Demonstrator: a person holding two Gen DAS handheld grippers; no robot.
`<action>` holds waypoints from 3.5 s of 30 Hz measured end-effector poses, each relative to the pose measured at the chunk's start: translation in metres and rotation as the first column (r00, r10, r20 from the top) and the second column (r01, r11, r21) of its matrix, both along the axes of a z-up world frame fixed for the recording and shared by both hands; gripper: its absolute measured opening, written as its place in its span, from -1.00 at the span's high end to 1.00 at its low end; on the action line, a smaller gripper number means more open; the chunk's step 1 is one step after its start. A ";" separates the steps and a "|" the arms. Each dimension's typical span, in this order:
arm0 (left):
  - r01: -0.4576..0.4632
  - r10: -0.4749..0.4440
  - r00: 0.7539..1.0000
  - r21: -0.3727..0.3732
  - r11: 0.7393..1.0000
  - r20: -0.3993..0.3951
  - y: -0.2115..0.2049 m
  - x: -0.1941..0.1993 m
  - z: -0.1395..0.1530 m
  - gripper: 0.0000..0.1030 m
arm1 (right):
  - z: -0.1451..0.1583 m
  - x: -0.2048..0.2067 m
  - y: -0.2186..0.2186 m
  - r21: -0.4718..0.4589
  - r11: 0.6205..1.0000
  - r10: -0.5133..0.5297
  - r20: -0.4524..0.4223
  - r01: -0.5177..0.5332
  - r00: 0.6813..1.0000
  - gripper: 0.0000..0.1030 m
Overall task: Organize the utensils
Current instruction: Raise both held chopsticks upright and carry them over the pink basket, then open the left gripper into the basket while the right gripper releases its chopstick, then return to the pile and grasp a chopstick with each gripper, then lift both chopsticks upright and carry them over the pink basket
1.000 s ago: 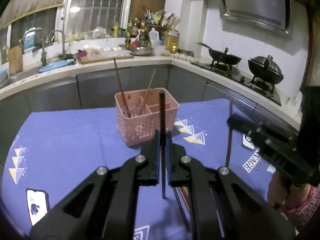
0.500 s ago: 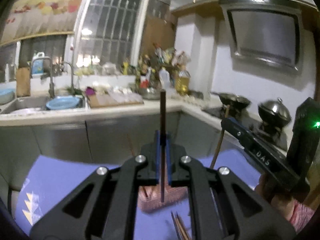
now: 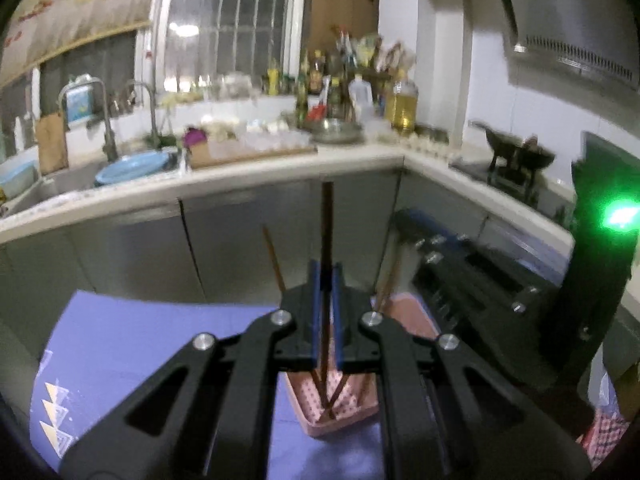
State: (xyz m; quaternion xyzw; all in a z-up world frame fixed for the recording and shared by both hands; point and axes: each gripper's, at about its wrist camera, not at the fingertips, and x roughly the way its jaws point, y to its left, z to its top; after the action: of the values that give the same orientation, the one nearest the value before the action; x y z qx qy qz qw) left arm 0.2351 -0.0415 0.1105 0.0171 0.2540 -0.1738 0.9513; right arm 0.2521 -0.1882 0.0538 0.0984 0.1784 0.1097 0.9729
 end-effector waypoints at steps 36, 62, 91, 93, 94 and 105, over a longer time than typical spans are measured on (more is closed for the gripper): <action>0.160 -0.123 0.908 0.062 0.985 -0.401 0.001 -0.170 -0.184 0.12 | -0.170 -0.238 -0.067 0.138 0.987 0.005 -0.521 0.079 0.854 0.68; 0.153 -0.076 0.887 0.135 0.979 -0.456 0.039 -0.208 -0.203 0.89 | -0.179 -0.263 -0.071 0.024 0.999 -0.023 -0.543 0.042 0.839 0.85; 0.200 -0.186 0.937 0.019 0.980 -0.297 0.004 -0.108 -0.119 0.92 | -0.077 -0.186 -0.064 -0.011 0.999 0.039 -0.361 -0.046 0.932 0.91; 0.204 -0.203 0.952 -0.017 0.979 -0.229 0.015 -0.123 -0.093 0.92 | -0.045 -0.205 -0.061 -0.022 0.998 0.046 -0.254 -0.053 0.966 0.91; 0.205 -0.207 0.961 -0.033 0.978 -0.184 0.023 -0.133 -0.076 0.92 | -0.033 -0.214 -0.059 -0.026 0.998 0.050 -0.211 -0.057 0.976 0.91; 0.187 -0.188 0.982 -0.031 0.982 -0.033 0.040 -0.170 -0.040 0.91 | -0.003 -0.240 -0.035 -0.079 0.995 0.050 -0.078 -0.056 0.996 0.92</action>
State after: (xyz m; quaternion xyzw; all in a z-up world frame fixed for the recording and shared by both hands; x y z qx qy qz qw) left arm 0.0654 -0.0019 0.0705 0.0244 0.2657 -0.2662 0.9262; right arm 0.0119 -0.2235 0.0507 0.0579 0.2223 0.1245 0.9653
